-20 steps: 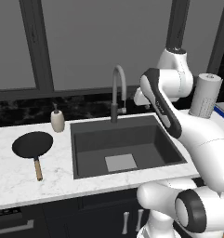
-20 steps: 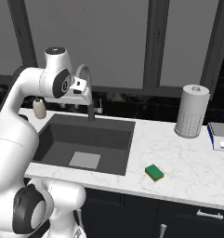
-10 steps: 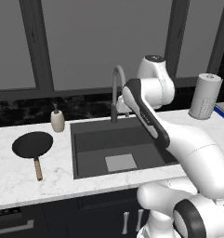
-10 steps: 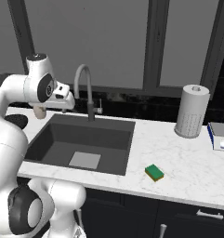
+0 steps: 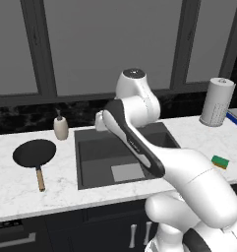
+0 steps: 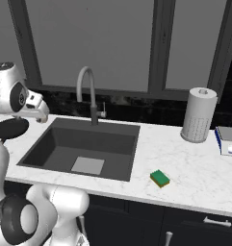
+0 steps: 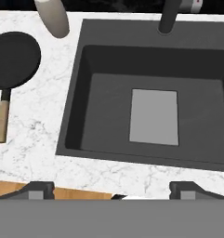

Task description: Pick the pan and sponge and place them into the sink. Then turn on the water.

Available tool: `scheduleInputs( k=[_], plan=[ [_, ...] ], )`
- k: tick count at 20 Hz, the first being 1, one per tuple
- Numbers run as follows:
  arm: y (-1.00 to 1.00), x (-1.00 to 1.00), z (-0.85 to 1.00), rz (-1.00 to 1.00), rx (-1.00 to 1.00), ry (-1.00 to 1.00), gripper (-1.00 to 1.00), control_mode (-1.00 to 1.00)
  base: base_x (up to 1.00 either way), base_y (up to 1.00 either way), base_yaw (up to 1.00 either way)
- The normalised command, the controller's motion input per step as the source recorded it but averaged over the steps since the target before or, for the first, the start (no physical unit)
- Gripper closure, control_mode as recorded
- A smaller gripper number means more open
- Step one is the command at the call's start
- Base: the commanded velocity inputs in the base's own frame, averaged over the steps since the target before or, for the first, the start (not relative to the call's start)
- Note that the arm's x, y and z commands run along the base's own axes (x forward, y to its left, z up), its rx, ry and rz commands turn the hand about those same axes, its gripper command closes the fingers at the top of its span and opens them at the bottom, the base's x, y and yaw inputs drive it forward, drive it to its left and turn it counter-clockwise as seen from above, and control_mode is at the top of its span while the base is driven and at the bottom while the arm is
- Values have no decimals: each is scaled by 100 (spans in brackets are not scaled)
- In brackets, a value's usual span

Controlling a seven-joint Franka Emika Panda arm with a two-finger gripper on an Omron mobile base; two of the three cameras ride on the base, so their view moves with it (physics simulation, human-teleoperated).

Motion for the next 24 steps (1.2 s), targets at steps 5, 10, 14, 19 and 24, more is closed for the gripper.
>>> scheduleInputs(
  k=[5,10,14,19,24],
  plan=[
    [81,-20,-11,-2,3,0,-100,-100,0,0,0],
    [70,-1,-18,-4,0,2,-100,-100,0,0,0],
    [56,2,-31,0,-3,16,-100,-100,0,0,0],
    [79,16,-35,0,-10,11,-100,-100,0,0,0],
    [86,14,-39,0,-17,0,-100,-100,0,0,0]
  ],
)
